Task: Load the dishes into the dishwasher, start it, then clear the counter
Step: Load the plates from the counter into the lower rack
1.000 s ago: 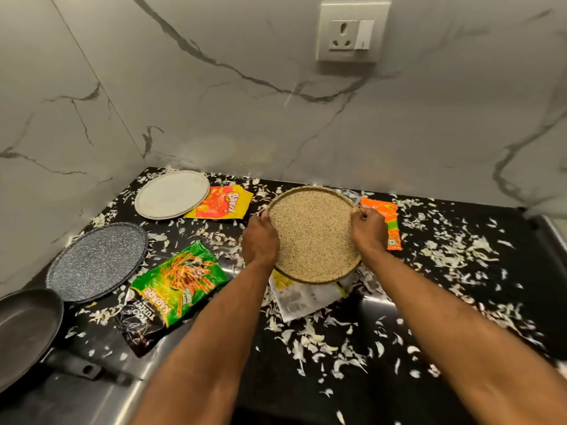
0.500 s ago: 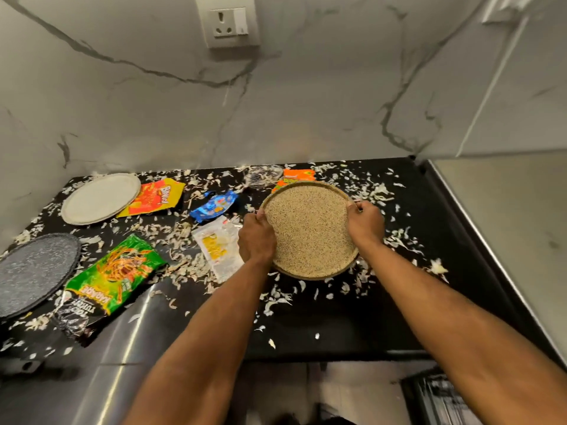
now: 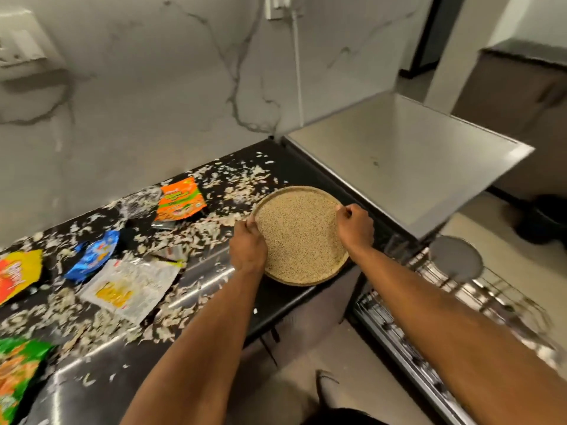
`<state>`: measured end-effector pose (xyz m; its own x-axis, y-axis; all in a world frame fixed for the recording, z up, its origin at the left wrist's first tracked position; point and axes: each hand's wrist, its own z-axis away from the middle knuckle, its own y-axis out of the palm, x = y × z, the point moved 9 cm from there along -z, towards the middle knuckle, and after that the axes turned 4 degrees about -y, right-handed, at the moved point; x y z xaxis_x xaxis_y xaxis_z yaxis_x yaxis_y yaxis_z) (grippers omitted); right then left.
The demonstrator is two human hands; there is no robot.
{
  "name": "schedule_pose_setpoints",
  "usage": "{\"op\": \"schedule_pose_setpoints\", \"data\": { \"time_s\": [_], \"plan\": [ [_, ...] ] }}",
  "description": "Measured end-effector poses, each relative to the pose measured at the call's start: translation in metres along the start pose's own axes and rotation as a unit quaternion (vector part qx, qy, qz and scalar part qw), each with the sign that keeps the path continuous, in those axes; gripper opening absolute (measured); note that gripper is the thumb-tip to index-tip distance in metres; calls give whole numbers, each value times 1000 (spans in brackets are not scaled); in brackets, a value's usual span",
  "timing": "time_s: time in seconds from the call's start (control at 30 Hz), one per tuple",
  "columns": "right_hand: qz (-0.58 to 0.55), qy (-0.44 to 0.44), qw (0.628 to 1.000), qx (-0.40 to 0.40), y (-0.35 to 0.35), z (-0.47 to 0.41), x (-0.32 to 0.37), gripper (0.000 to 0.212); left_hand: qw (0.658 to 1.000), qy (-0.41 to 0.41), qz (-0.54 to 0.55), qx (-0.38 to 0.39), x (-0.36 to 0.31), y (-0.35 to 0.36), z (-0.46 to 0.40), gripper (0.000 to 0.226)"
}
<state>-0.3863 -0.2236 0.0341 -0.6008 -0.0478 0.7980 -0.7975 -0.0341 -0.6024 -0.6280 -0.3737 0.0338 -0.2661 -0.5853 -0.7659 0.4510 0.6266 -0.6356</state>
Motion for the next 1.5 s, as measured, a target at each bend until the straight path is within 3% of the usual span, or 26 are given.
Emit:
{"op": "schedule_pose_setpoints", "data": {
  "time_s": [0.33, 0.73, 1.13, 1.5],
  "plan": [
    [-18, 98, 987, -125, -134, 37, -127, 33, 988, 101, -1, 115, -66, 110, 101, 39],
    [-49, 236, 940, -242, -319, 96, -308, 26, 957, 162, -47, 236, -135, 273, 285, 45],
    [-39, 373, 842, -388, -505, 216, -473, 30, 862, 288, -48, 415, -199, 432, 526, 34],
    [-25, 434, 770, -468, -623, 250, -575, 33, 800, 344, -65, 487, -253, 553, 674, 39]
  ]
}}
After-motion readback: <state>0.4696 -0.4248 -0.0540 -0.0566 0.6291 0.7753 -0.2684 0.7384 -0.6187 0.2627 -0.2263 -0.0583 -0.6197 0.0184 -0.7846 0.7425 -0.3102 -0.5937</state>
